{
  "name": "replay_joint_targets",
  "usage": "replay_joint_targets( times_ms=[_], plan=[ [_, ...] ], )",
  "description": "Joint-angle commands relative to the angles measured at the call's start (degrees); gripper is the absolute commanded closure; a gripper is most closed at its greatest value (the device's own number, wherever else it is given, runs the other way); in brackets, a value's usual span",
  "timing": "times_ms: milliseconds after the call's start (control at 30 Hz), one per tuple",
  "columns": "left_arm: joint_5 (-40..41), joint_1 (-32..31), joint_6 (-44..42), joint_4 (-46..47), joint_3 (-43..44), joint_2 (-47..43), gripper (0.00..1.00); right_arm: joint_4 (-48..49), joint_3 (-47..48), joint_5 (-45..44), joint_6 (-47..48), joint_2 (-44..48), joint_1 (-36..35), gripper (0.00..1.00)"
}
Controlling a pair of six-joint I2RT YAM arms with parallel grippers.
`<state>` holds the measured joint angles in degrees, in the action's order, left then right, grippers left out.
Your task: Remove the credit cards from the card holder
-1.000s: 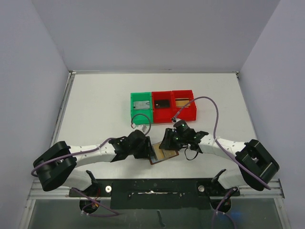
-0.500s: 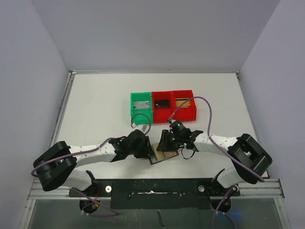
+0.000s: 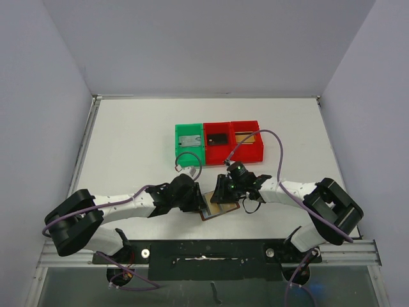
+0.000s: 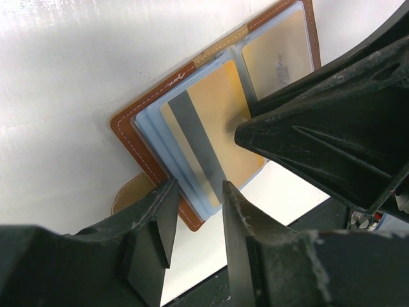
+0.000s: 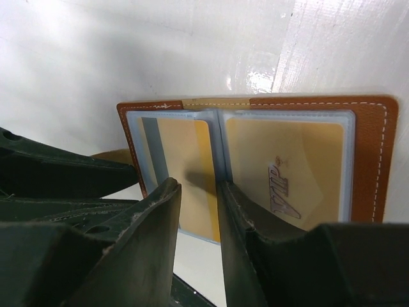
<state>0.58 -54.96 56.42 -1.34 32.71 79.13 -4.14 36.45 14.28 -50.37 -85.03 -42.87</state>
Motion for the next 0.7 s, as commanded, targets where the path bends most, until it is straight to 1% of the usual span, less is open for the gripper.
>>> replay_joint_targets(
  times_ms=[0, 133, 467, 667],
  plan=[
    [-0.26, 0.38, 0.0, 3.37, 0.12, 0.07, 0.7, 2.54, 1.35, 0.39, 0.27, 0.04, -0.54, 0.7],
    [0.01, 0.38, 0.09, 3.28, 0.0, -0.12, 0.73, 2.48, 1.35, 0.35, 0.26, 0.1, -0.55, 0.71],
    [-0.33, 0.38, -0.14, 3.24, 0.28, 0.16, 0.75, 2.31, 1.01, -0.49, -0.15, 0.13, -0.63, 0.69],
    [-0.51, 0.37, -0.09, 3.32, 0.27, 0.41, 0.79, 2.24, 0.78, -0.31, -0.15, 0.58, -0.63, 0.77]
  ],
)
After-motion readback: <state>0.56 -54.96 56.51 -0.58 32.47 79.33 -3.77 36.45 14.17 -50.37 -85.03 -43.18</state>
